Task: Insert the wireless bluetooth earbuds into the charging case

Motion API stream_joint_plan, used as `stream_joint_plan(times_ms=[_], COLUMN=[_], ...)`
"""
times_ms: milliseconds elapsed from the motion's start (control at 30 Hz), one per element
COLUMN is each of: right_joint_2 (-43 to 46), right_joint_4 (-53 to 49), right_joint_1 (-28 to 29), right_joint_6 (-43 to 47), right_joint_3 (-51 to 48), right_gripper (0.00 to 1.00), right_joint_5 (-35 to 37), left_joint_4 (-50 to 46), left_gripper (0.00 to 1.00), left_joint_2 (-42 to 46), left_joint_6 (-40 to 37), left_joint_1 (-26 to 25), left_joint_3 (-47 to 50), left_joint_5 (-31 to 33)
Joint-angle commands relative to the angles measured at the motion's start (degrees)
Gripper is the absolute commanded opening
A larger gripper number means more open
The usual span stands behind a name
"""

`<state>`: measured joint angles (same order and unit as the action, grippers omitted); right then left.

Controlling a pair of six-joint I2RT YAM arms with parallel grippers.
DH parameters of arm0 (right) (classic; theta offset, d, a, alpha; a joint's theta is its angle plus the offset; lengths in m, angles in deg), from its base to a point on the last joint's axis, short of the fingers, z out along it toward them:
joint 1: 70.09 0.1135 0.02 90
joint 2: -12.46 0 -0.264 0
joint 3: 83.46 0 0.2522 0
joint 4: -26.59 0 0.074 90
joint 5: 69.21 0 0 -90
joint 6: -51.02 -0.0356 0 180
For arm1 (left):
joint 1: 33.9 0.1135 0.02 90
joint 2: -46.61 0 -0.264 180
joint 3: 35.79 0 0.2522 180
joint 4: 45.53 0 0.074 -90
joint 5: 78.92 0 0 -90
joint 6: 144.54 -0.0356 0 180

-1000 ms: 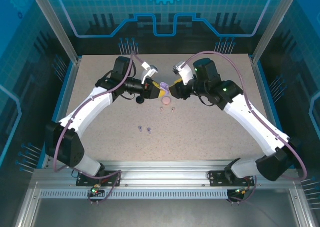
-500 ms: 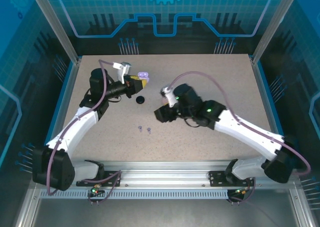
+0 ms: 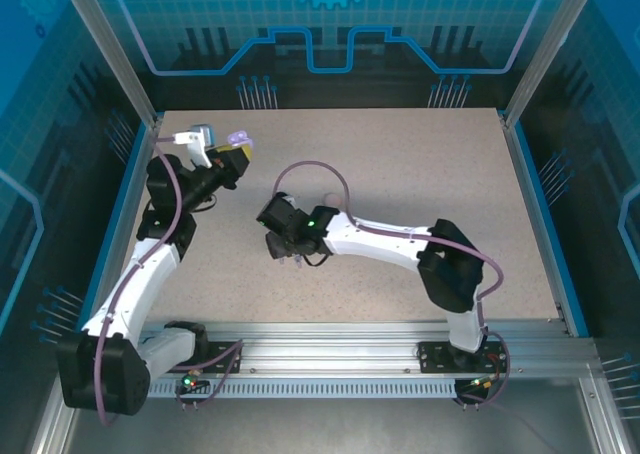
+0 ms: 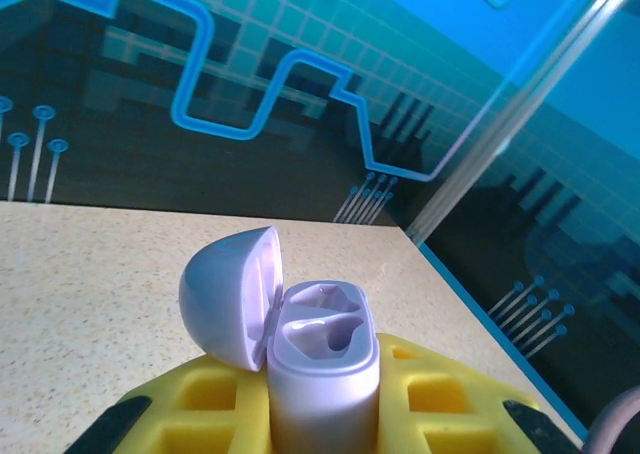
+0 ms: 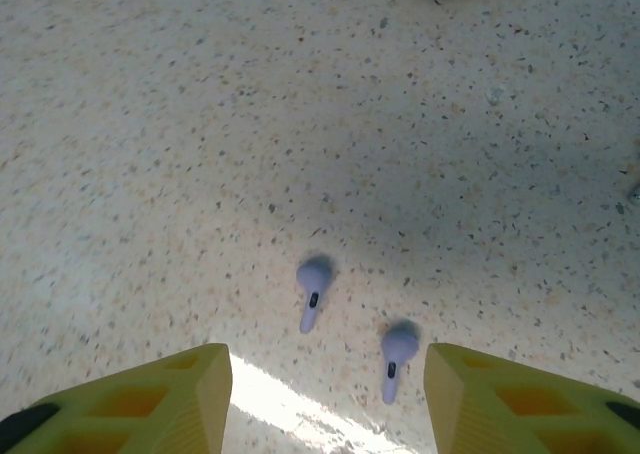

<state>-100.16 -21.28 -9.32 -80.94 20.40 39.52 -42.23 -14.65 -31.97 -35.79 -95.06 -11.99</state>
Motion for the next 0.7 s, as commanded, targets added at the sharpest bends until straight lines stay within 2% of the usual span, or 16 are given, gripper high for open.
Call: stream_joint_plan(times_ms=[0, 167, 667], right_joint_2=[-5.04, -12.22, -21.71], right_joint_4=[-7.16, -13.0, -18.35], right_joint_1=[0.82, 0.93, 1.89], right_joint_6=[-5.18, -7.98, -10.38], right_joint_3=[6.27, 14.46, 23.51], right_gripper=[0.52, 0.49, 0.45], right_joint_5=[3.59, 4.33, 3.88], left_joint_4=[2.76, 3.7, 5.08], left_gripper=[0.0, 0.0, 0.0], left_joint_2=[1.87, 2.37, 1.84], left_joint_6=[4.31, 6.26, 7.83], left_joint_1=[1.95, 2.9, 4.35], left_joint_3=[1.67, 2.58, 2.95], left_joint_5=[3.84, 5.72, 6.0])
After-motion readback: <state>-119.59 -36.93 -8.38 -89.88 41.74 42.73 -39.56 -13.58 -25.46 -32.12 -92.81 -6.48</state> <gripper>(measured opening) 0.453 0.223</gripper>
